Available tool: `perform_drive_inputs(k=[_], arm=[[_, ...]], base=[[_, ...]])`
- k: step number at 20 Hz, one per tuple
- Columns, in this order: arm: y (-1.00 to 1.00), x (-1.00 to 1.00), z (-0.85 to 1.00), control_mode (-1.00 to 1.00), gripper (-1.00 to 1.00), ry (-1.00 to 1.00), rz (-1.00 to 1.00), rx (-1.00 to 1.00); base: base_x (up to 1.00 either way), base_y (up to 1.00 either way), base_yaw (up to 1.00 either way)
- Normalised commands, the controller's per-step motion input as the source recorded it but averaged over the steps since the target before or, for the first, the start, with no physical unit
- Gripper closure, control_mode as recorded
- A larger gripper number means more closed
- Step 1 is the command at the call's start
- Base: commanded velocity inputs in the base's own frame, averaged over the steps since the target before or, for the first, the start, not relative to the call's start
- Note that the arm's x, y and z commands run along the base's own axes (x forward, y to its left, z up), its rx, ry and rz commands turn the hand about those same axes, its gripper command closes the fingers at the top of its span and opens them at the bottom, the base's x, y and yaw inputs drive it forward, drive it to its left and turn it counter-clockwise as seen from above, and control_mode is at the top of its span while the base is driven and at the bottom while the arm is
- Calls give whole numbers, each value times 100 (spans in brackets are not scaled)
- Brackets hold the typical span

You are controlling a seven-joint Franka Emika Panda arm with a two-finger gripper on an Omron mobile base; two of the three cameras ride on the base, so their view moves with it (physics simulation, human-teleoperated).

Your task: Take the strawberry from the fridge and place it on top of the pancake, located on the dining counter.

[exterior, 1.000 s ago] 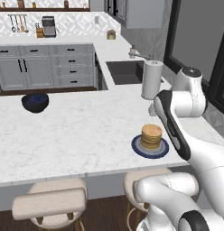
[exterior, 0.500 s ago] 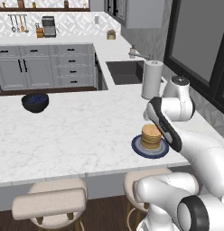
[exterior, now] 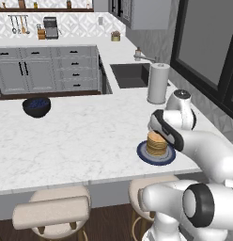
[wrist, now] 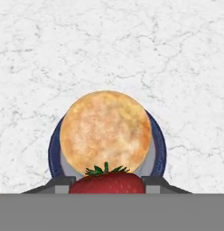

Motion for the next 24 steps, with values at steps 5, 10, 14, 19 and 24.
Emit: perform_drive_inputs(k=[5, 10, 14, 19, 24], arm=[[0, 31, -30, -100, 100, 0, 0, 0], [0, 34, -22, -100, 100, 0, 0, 0], [0, 19, -23, -100, 100, 0, 0, 0], [0, 3, -25, -100, 100, 0, 0, 0], [0, 5, -22, -100, -100, 0, 0, 0]], base=[[0, 0, 0], [0, 0, 0], [0, 0, 0], [0, 0, 0], [0, 0, 0]])
